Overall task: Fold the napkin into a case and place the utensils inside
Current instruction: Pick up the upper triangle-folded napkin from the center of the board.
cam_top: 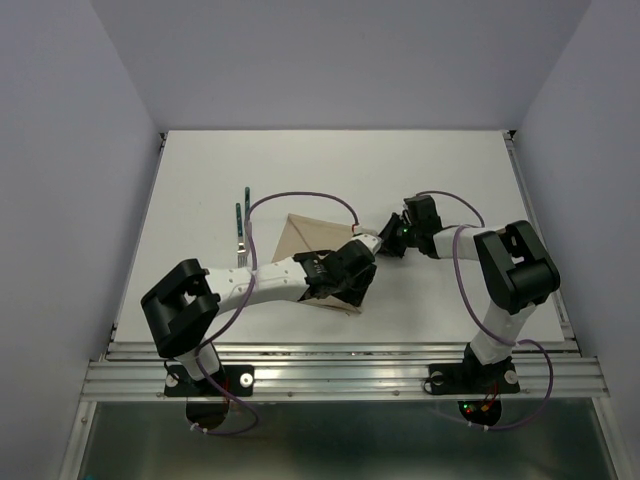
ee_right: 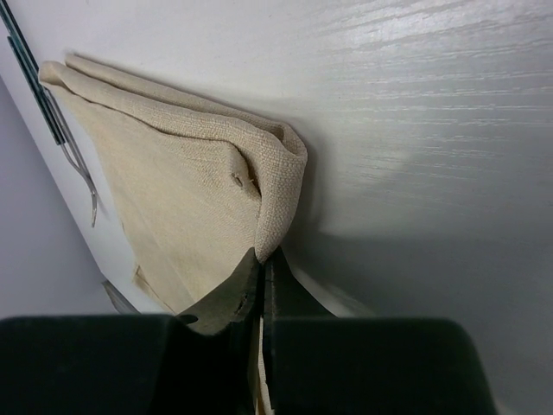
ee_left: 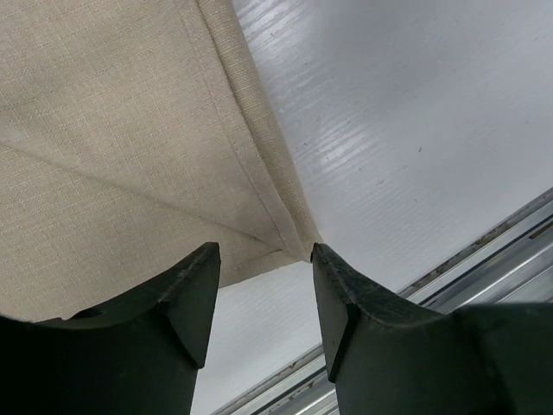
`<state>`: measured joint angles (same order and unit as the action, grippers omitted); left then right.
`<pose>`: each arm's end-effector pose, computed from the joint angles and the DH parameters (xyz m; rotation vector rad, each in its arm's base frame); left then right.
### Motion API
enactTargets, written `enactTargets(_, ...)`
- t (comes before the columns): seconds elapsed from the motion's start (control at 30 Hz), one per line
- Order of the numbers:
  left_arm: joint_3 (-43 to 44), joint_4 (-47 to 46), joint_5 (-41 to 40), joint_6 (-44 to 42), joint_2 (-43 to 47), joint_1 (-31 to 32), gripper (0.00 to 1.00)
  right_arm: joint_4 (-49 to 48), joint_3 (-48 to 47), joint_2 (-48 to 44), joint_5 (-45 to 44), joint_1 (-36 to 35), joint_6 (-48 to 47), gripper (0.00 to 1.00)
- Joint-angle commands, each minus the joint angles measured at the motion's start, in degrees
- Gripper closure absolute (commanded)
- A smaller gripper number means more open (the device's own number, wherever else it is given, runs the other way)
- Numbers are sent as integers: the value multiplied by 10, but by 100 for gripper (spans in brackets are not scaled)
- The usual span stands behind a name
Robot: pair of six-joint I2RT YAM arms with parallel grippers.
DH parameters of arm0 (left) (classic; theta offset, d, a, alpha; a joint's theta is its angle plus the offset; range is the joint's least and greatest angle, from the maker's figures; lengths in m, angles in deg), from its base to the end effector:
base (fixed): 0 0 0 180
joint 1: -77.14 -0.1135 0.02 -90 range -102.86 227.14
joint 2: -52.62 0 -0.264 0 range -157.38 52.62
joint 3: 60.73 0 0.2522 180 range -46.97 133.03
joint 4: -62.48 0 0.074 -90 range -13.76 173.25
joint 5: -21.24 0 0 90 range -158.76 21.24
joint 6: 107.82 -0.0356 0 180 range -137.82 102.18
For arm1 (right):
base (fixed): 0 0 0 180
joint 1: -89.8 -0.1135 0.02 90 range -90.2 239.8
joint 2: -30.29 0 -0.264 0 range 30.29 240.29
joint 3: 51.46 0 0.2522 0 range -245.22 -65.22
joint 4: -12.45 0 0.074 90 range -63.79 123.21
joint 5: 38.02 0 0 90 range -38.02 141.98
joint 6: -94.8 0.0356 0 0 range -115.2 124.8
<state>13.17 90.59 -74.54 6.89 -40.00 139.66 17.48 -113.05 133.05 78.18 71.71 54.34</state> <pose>0.1627 -0.3051 0.2165 0.7528 2.3501 -0.5831 0.3197 0.1210 0.1285 0.4609 2.5162 1.0622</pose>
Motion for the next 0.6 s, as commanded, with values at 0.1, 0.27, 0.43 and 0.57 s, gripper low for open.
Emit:
enactTargets(0.1,41,29,-69,21,-9,29,41,-33,6,-8,-15,-2,4,99)
enactTargets(0.27,88,80,-120,42,-60,62,41,-33,8,-9,-15,-2,5,99)
enactTargets(0.43,104,84,-121,53,-86,81,41,-29,6,-12,-14,-2,0,99)
enactTargets(0.57,114,100,-133,63,-108,81,40,-28,6,-12,-16,-2,0,99)
